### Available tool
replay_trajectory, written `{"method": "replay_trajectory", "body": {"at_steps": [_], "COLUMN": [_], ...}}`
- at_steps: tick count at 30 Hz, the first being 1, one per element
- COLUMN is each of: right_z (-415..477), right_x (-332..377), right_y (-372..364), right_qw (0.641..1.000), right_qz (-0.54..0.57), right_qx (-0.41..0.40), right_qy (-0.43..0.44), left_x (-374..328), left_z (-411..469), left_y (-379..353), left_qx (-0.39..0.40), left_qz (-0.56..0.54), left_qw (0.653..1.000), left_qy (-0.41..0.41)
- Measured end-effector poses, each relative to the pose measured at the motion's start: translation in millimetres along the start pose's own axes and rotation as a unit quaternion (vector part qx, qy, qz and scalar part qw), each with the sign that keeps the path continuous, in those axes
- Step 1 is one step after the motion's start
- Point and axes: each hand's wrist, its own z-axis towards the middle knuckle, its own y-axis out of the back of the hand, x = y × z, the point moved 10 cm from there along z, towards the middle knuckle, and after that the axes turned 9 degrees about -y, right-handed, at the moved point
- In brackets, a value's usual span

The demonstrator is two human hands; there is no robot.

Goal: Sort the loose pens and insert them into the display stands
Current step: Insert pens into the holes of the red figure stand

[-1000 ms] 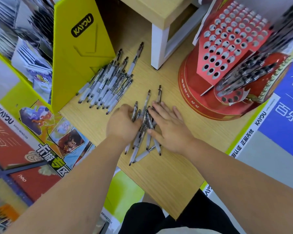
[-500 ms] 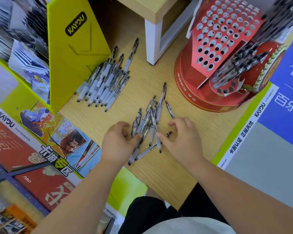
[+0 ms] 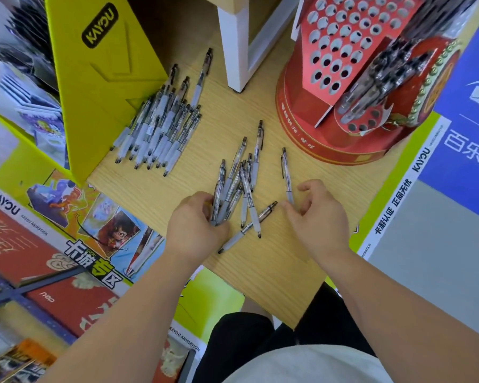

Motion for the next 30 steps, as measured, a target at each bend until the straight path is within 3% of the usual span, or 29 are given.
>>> {"method": "replay_trajectory", "body": {"at_steps": [6,11,14,17,23,30], "right_z": [10,-27,-28,-18,-4,3], "right_x": [0,1,16,37,46,53], "right_y": [-7,-44,-45,-39,-38,-48], "right_qw": [0.995,0.982,0.986,0.989,0.984,0.967], "right_qz": [-0.018,0.052,0.094,0.098,0.142,0.203], "right_qx": [0.080,0.162,0.121,0.098,0.098,0.146], "right_qy": [-0.062,-0.086,-0.071,-0.045,-0.047,-0.042], "left_x": [-5,-13,-18,-24,-34,-33], "left_z": [18,36,42,41,36,39], "left_y": [7,4,0,-3,-12,-18], "left_qx": [-0.011,0.018,0.030,0.028,0.027,0.029], "left_qz": [0.017,-0.006,-0.065,-0.054,-0.036,-0.104], "left_qw": [1.000,1.000,0.997,0.997,0.997,0.989], "left_qy": [-0.005,-0.014,0.027,0.044,0.057,0.101]}}
